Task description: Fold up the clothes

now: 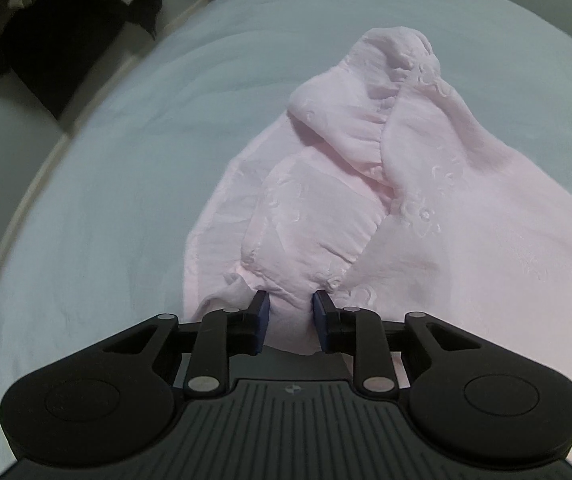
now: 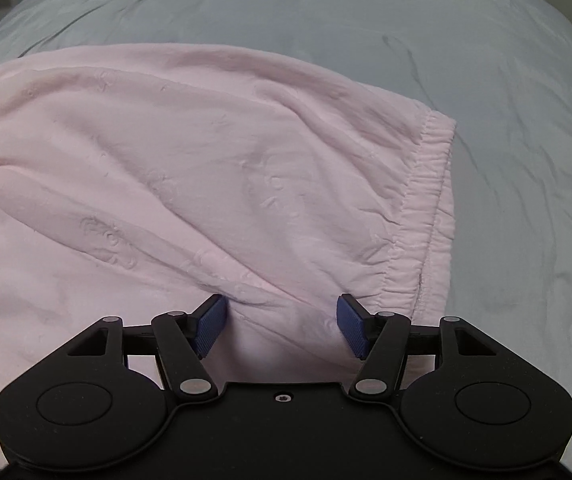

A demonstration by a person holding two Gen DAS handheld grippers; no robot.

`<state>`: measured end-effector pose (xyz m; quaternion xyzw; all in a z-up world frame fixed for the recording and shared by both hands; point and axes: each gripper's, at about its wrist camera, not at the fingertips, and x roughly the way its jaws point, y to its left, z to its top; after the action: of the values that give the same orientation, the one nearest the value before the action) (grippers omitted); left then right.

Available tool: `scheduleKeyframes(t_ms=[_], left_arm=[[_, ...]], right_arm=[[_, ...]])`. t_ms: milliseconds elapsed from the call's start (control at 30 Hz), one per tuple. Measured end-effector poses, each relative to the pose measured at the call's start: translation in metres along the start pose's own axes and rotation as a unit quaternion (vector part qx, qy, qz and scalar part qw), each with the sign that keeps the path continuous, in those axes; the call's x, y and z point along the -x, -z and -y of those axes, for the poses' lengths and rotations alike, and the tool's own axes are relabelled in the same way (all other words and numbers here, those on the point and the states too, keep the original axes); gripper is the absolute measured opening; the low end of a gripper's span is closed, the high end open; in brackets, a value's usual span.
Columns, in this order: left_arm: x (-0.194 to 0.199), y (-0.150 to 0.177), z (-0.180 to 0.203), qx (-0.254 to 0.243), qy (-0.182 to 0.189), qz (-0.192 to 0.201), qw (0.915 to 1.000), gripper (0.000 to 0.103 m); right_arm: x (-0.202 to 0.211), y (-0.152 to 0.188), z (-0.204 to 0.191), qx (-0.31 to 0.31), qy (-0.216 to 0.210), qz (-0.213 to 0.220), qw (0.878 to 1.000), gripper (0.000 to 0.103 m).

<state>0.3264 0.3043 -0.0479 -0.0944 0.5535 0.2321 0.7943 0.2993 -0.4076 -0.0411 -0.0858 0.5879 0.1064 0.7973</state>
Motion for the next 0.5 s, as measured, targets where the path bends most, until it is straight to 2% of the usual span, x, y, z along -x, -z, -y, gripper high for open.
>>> scheduleKeyframes(t_ms=[100, 167, 333, 500], left_arm=[[0.011, 0.004, 0.003, -0.023, -0.029, 0.006, 0.9993, 0.025], [0.032, 0.014, 0.003, -0.049, -0.045, 0.024, 0.9975, 0.025], [0.082, 0.044, -0.008, -0.066, -0.032, 0.054, 0.9958, 0.034], [0.146, 0.085, -0.026, -0.088, -0.020, 0.083, 0.9925, 0.036]], right_arm=[[0.007, 0.003, 0.001, -0.002, 0.011, -0.003, 1.000, 0.059], [0.016, 0.003, 0.003, -0.021, 0.014, -0.003, 1.000, 0.059], [0.043, 0.007, 0.004, -0.067, -0.010, 0.011, 0.998, 0.059], [0.079, 0.017, -0.019, -0.056, -0.040, 0.031, 0.997, 0.061]])
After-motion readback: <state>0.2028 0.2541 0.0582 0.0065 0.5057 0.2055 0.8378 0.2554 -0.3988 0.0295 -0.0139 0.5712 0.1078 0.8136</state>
